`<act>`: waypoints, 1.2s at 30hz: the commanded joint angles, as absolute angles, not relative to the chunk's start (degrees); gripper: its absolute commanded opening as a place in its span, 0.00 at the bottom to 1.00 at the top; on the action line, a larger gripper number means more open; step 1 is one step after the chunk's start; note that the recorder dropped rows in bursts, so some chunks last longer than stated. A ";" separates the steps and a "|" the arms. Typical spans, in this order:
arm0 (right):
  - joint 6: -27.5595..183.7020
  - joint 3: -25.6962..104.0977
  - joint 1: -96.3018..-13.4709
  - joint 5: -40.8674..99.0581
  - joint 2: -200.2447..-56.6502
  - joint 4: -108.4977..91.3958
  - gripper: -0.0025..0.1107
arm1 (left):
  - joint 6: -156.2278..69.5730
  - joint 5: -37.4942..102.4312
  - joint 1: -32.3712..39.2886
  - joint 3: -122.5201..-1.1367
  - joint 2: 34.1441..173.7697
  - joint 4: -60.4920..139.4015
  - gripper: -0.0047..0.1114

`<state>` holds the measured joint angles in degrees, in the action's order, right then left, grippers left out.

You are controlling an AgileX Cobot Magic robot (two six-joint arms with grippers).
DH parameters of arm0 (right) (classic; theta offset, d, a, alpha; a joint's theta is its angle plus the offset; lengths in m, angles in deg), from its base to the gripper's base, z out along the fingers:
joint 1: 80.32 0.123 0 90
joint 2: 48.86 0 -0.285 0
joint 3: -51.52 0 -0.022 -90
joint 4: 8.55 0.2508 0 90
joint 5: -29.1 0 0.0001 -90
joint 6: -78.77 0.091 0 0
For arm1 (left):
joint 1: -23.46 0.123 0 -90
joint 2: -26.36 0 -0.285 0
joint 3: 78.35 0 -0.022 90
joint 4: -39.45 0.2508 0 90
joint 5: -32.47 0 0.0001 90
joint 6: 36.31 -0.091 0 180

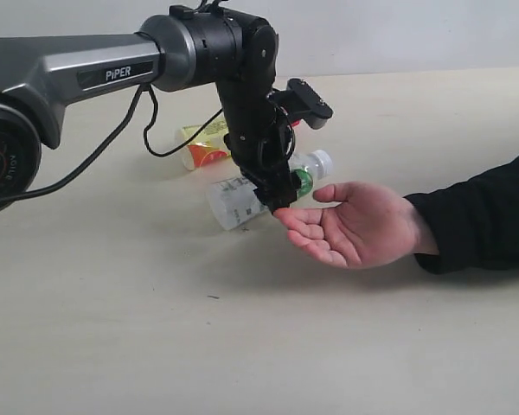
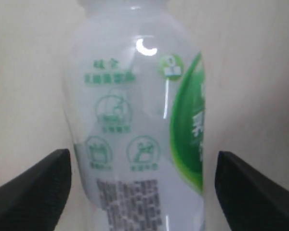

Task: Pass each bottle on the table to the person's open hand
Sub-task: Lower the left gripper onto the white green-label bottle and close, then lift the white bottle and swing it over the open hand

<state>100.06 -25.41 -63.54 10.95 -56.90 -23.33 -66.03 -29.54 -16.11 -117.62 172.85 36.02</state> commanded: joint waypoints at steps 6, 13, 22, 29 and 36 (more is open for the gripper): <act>99.85 -25.70 -63.32 11.39 -56.65 -23.60 0.02 | -65.46 -28.32 -15.73 -117.56 172.77 35.89 0.58; 99.85 -25.70 -63.32 11.39 -56.65 -23.60 0.02 | -64.71 -28.32 -15.73 -117.56 172.77 35.48 0.25; 99.85 -25.70 -63.32 11.39 -56.65 -23.60 0.02 | -62.01 -28.55 -15.73 -117.56 172.53 35.90 0.04; 99.85 -25.70 -63.32 11.39 -56.65 -23.60 0.02 | -58.24 -28.78 -15.73 -117.56 170.36 36.57 0.04; 99.85 -25.70 -63.32 11.39 -56.65 -23.60 0.02 | -55.02 -29.37 -15.73 -117.56 168.05 36.57 0.04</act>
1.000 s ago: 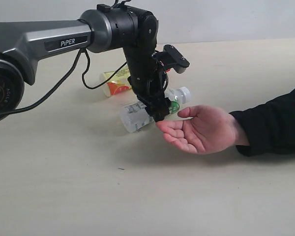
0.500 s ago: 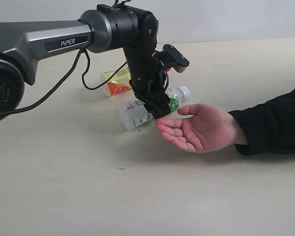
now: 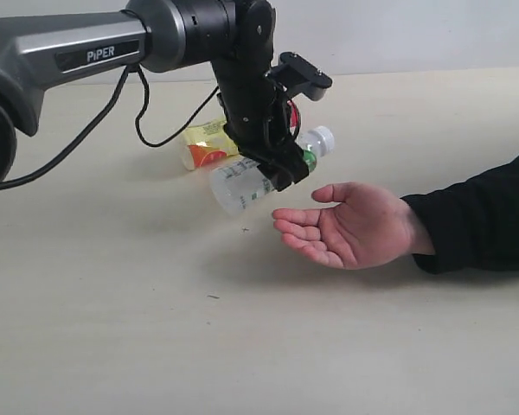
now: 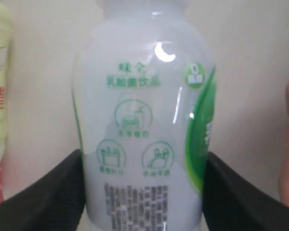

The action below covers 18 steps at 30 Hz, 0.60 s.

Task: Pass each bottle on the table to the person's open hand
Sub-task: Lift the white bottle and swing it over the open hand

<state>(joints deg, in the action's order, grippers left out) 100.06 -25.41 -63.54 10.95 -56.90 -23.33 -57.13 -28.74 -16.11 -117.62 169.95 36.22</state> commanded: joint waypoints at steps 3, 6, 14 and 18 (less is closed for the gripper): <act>99.85 -25.70 -63.32 11.39 -56.65 -23.50 0.02 | -53.13 -29.76 -15.73 -117.56 167.09 36.70 0.04; 99.85 -25.70 -63.32 11.39 -56.65 -23.50 0.02 | -50.18 -30.65 -15.73 -117.56 166.14 38.43 0.04; 99.85 -25.70 -63.32 11.39 -56.65 -23.50 0.02 | -41.11 -34.47 -18.09 -117.56 164.23 47.81 0.04; 99.85 -25.70 -63.32 11.39 -56.65 -23.50 0.02 | -37.54 -36.28 -21.23 -117.56 164.01 53.81 0.04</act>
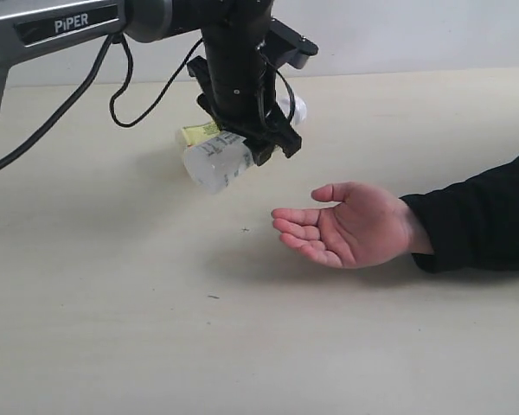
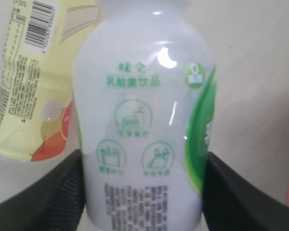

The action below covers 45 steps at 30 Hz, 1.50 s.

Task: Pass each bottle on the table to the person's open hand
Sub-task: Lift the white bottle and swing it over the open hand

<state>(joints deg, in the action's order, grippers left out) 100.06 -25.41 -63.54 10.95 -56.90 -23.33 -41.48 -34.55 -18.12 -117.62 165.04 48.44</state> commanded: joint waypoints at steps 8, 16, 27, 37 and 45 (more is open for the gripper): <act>99.85 -25.70 -63.32 11.39 -56.65 -23.50 0.02 | -22.78 -37.49 -27.97 -119.18 164.01 64.34 0.04; 99.85 -25.70 -63.32 11.39 -56.65 -23.50 0.02 | -16.43 -37.49 -33.29 -123.23 162.16 61.31 0.04; 99.85 -25.70 -63.32 11.39 -56.65 -23.50 0.02 | -10.10 -37.49 -35.97 -123.23 161.91 50.11 0.04; 99.74 -25.70 -63.32 11.39 -56.65 -23.52 0.02 | 2.69 -37.49 -34.97 -123.23 162.71 46.24 0.04; 99.74 -25.70 -63.32 11.39 -56.65 -23.52 0.02 | 15.24 -37.49 -32.41 -123.23 162.97 50.32 0.04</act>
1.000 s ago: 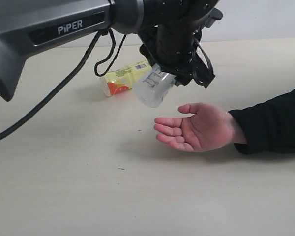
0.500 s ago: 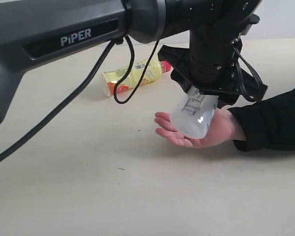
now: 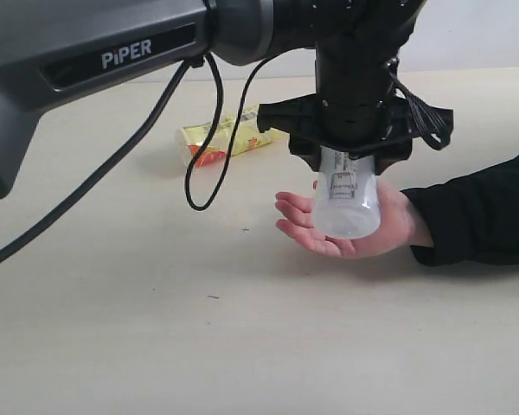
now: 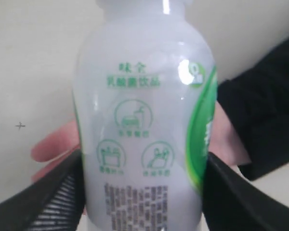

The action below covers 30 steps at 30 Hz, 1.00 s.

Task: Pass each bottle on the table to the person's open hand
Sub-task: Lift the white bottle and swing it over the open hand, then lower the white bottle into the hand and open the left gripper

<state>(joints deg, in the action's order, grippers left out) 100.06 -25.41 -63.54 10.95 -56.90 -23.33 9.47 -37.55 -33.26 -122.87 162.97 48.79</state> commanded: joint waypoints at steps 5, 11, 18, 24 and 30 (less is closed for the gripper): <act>99.74 -25.70 -63.32 11.39 -56.65 -23.52 0.02 | 20.83 -33.56 -32.51 -123.00 163.87 49.79 0.04; 99.74 -25.70 -63.32 11.39 -56.65 -23.52 0.02 | 21.28 -33.05 -32.51 -122.59 165.31 49.58 0.04; 99.74 -25.70 -63.32 11.39 -56.65 -23.52 0.02 | 20.31 -33.96 -32.51 -122.59 168.43 49.40 0.04; 99.74 -25.70 -63.32 11.39 -56.65 -23.52 0.02 | 19.34 -34.18 -32.51 -122.59 169.07 51.63 0.04; 99.74 -25.70 -63.32 11.39 -56.65 -23.52 0.02 | 19.20 -34.54 -32.51 -122.59 169.07 52.67 0.08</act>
<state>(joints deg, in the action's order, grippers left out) 100.06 -25.41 -63.54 10.95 -56.90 -23.33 19.64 -34.02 -32.42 -122.77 169.21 51.28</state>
